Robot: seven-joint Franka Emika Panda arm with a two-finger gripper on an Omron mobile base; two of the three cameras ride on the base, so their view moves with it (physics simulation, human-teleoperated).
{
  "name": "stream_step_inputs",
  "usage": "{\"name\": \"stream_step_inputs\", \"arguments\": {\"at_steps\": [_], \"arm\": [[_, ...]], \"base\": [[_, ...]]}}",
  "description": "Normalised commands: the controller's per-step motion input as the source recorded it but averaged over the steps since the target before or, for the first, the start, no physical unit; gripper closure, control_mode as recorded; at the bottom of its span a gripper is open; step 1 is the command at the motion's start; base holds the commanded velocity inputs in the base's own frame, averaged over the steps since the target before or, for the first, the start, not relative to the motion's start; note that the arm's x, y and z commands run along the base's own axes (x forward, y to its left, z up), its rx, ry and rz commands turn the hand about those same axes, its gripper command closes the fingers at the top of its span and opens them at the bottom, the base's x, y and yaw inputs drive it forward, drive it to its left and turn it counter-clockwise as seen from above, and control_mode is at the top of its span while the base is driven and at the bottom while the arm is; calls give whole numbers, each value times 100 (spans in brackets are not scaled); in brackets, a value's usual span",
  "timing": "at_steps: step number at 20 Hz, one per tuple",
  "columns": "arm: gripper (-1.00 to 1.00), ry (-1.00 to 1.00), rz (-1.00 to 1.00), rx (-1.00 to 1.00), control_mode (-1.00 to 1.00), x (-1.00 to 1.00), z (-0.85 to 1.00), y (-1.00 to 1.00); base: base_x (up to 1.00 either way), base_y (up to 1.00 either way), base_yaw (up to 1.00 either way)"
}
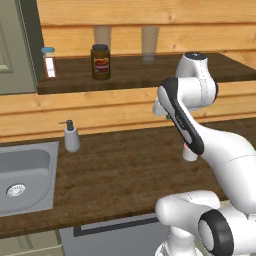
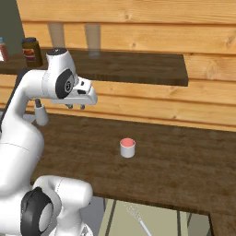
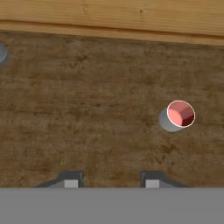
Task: Pick the whisk from the drawer and place it on the counter.
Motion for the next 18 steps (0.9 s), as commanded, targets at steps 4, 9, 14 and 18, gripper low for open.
{"name": "stream_step_inputs", "arguments": {"at_steps": [4, 9, 14, 18], "arm": [[-100, 0, -1, 0, -100, -24, 0, -10], [-100, -1, -6, 0, -100, -57, 0, -28], [-100, -1, -15, 0, -100, -68, 0, -50], [-100, 0, -20, 0, -100, -69, 0, -60]], "base": [[0, 0, 0], [0, 0, 0], [0, 0, 0], [0, 0, 0]]}}
